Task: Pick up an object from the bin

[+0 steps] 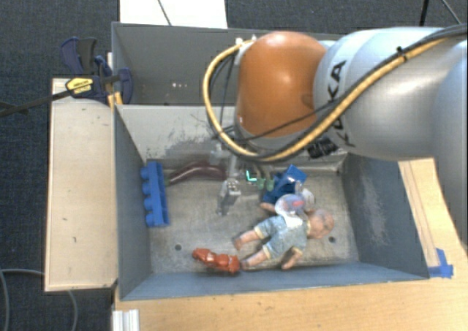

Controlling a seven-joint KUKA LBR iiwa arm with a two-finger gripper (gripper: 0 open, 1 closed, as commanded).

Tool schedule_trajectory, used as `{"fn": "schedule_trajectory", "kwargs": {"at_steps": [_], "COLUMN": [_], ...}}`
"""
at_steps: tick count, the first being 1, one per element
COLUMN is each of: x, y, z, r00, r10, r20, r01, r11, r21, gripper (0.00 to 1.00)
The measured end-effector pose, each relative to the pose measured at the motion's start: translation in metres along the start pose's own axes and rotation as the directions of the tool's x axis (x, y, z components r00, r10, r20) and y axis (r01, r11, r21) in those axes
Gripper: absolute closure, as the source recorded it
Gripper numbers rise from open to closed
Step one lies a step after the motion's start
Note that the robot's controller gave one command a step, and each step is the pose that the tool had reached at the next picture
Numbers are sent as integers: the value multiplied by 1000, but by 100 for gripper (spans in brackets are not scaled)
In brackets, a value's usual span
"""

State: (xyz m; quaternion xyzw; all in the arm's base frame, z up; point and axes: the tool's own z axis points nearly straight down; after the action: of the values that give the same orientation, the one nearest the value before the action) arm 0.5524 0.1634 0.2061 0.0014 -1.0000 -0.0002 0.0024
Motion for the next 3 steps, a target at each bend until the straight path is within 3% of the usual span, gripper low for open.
{"fn": "schedule_trajectory", "kwargs": {"at_steps": [1,2,3], "x": [-2,17,53], "y": [-1,-30,-79], "z": [-4,42,47], "r00": [1000,994,951], "r10": [4,-112,-308], "r20": [7,10,4], "r01": [-4,112,308], "r11": [1000,994,951], "r21": [-1,0,1], "gripper": [0,0,0]}}
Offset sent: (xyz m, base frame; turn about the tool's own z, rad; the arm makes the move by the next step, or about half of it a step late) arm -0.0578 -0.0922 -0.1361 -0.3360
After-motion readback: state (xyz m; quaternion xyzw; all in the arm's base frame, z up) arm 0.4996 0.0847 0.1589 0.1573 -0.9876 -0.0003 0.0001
